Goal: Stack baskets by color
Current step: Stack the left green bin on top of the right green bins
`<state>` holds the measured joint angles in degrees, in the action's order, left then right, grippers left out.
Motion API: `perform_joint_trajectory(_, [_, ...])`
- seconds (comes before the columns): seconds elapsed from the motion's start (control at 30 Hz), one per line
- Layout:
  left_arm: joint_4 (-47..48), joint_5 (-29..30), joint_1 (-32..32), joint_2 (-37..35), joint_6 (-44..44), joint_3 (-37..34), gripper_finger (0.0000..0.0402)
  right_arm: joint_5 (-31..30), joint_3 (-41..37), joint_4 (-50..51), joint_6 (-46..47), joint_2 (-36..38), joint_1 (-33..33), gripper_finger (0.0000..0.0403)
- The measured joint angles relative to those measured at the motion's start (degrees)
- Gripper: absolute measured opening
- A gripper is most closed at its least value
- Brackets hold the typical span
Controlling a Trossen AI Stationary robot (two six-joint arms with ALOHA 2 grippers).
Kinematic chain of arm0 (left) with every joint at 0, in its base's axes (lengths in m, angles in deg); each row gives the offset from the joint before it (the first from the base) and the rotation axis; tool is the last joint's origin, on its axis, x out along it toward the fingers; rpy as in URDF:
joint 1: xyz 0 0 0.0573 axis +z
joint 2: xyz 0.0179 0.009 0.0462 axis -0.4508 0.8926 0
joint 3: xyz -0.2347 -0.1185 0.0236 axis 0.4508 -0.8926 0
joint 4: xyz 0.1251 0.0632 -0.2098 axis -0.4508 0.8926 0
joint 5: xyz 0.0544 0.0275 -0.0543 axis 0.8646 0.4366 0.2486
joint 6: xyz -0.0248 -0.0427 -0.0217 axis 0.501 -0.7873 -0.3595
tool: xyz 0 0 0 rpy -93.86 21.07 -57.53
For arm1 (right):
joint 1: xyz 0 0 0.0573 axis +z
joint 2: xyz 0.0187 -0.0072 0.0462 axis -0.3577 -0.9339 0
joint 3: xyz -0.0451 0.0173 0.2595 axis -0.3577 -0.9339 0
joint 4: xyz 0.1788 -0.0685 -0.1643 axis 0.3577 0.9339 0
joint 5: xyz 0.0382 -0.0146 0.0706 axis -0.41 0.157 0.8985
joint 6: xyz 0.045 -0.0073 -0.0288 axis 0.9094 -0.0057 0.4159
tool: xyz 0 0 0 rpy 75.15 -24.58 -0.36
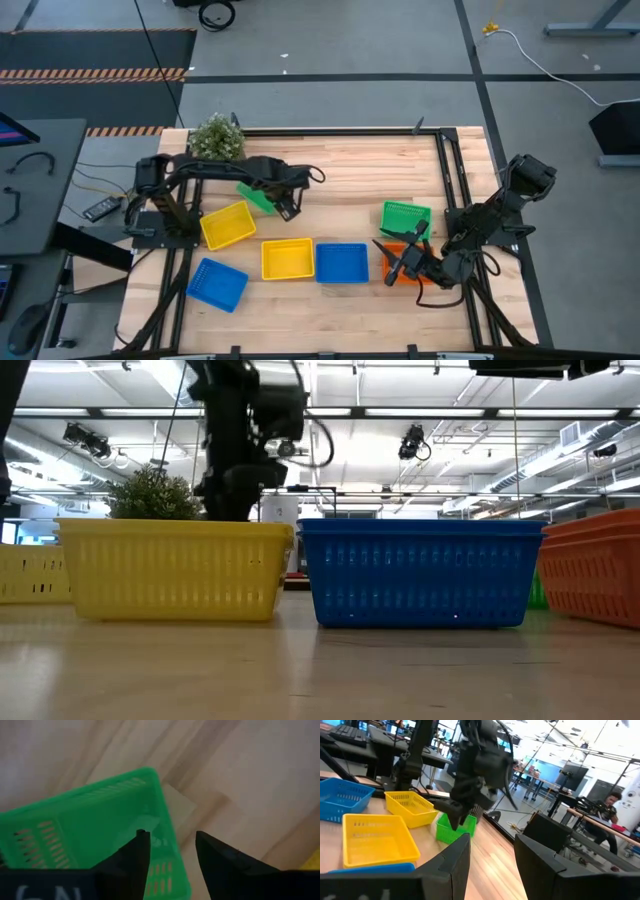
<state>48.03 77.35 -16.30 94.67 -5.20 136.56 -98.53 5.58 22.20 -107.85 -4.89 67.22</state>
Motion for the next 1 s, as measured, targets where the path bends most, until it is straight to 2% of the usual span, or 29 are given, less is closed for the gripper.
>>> perform_joint_trajectory(0.27, [-10.7, -0.9, 3.8, 0.4, 2.5, -6.9, 0.0184, 0.0, 0.0, 0.0, 0.0, 0.0, 0.6, 0.0158])
perform_joint_trajectory(0.37, [-12.6, -1.0, 3.9, 0.4, 4.3, -7.3, 0.0160, 0.0, 0.0, 0.0, 0.1, 0.0, 0.7, 0.0158])
perform_joint_trajectory(0.47, [-14.7, -0.9, 3.9, 0.4, 7.5, -7.3, 0.0112, 0.0, 0.0, -0.1, 0.1, 0.0, 0.7, 0.0158])
perform_joint_trajectory(0.6, [-18.3, -3.5, 3.5, 0.4, 15.8, -7.1, 0.0027, 0.0, 0.0, -0.1, 0.1, 0.0, 0.7, 0.0158])
perform_joint_trajectory(0.63, [-19.8, -4.8, 3.2, 0.3, 18.1, -7.0, 0.0018, 0.0, 0.0, -0.1, 0.1, 0.0, 0.7, 0.0158])
perform_joint_trajectory(0.8, [-22.0, -9.8, -1.6, 0.3, 36.1, -6.0, 0.0033, 0.0, 0.0, -0.2, 0.3, 0.0, 0.1, 0.0158])
perform_joint_trajectory(0.9, [-21.6, -10.2, -5.6, 0.3, 47.3, -5.9, 0.0037, 0.0, 0.0, -0.2, 0.3, 0.0, -0.4, 0.0158])
perform_joint_trajectory(1.0, [-21.7, -8.8, -9.1, 0.3, 52.5, -5.9, 0.0032, 0.6, 0.0, -0.2, 1.5, 0.0, -1.4, 0.0158])
